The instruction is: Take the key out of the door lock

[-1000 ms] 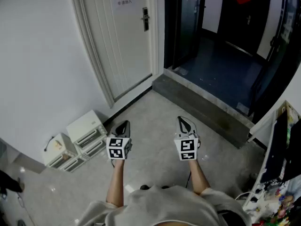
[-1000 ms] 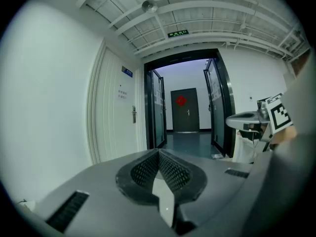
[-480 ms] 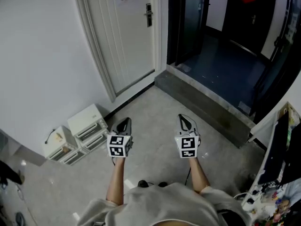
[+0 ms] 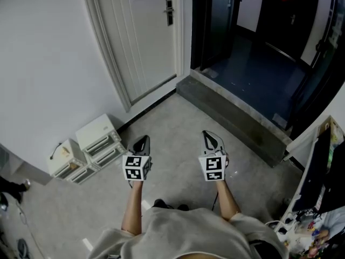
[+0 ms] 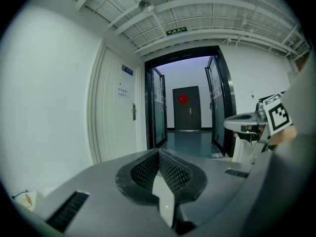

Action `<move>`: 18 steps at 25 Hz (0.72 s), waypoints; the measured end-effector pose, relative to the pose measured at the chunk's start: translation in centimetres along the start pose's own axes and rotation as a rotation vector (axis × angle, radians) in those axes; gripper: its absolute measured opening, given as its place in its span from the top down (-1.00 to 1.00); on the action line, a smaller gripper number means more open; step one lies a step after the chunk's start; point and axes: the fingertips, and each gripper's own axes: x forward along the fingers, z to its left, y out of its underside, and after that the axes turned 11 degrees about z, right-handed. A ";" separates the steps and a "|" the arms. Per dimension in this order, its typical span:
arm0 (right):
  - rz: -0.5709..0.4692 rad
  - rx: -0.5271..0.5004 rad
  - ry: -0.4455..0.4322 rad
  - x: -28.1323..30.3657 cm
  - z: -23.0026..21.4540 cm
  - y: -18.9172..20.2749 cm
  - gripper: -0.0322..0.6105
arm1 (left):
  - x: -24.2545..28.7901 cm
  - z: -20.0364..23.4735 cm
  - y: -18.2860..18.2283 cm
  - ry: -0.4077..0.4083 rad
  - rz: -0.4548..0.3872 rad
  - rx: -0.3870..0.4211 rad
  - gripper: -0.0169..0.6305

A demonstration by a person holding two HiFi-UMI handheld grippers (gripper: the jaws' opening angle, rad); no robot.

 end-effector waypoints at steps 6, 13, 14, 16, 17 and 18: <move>0.022 0.024 -0.011 0.6 -0.6 1.7 0.83 | 1.6 -0.9 0.5 0.011 0.020 0.017 0.89; 0.030 0.015 -0.015 4.1 -1.1 1.9 0.83 | 5.4 0.3 0.6 0.022 0.030 0.010 0.89; 0.032 0.012 -0.016 4.8 -1.2 1.8 0.83 | 6.1 0.6 0.4 0.026 0.030 0.008 0.89; 0.033 0.005 -0.015 6.7 -1.6 1.6 0.83 | 7.9 1.3 0.0 0.033 0.028 0.005 0.89; 0.035 0.003 -0.014 7.7 -1.7 1.4 0.83 | 8.9 1.8 -0.3 0.037 0.028 0.003 0.89; 0.036 0.001 -0.011 8.8 -1.9 1.3 0.83 | 10.0 2.4 -0.5 0.040 0.027 0.001 0.89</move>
